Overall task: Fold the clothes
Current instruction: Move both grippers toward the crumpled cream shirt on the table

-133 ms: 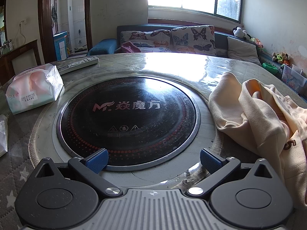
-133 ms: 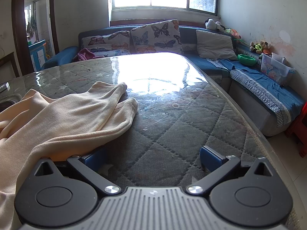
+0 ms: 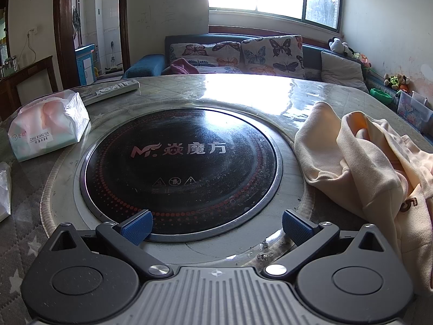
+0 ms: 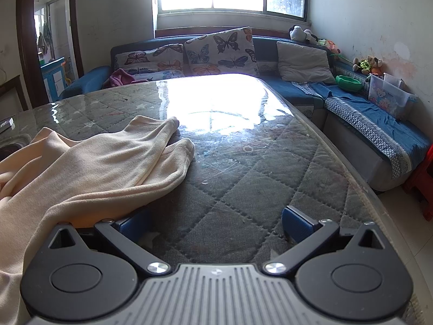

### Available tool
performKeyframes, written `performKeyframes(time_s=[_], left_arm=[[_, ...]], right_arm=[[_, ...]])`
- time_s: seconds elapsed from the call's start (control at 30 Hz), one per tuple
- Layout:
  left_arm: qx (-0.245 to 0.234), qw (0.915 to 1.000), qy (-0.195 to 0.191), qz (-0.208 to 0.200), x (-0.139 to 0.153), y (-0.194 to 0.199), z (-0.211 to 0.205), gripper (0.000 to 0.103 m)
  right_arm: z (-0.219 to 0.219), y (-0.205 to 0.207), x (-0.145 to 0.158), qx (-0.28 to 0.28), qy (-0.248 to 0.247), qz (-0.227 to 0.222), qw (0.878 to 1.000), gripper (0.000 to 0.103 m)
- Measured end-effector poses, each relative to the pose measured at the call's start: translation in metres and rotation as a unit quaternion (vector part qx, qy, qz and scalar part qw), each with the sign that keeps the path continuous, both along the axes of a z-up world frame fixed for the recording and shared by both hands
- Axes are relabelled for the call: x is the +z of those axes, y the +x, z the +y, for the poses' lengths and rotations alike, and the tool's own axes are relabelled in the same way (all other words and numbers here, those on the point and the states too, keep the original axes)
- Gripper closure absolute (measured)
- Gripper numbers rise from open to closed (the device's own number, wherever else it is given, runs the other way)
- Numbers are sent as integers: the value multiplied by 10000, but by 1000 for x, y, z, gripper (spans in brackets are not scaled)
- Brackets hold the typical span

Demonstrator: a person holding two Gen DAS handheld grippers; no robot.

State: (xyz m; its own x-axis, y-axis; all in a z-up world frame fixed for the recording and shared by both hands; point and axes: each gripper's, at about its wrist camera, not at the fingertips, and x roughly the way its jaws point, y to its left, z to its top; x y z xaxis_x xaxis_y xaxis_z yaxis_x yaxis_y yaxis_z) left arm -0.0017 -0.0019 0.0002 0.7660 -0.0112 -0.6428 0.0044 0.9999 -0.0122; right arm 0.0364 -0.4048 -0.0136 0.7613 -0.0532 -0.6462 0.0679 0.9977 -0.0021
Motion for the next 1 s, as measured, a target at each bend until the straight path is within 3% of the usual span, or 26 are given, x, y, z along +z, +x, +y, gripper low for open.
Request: performKeyframes(time_s=[0.3,0.4,0.63,1.0], left_arm=[[271,9995,-88,106,5,-12,4,0],[241,9996,-138,73,9,-23,1,0],[-40,9999,-159,18,19,-48,-21,0],[-301,9994,-162,-68,25,-70,-47,0]], right_arm=[[0,-27,9,153,-246,-60,9996,0],[3,-53,19,354,-315,-257,9985,0],[13,-96,38,638,-66,-543,9965,0],[36,-138,41,764,269,-489,9955,0]])
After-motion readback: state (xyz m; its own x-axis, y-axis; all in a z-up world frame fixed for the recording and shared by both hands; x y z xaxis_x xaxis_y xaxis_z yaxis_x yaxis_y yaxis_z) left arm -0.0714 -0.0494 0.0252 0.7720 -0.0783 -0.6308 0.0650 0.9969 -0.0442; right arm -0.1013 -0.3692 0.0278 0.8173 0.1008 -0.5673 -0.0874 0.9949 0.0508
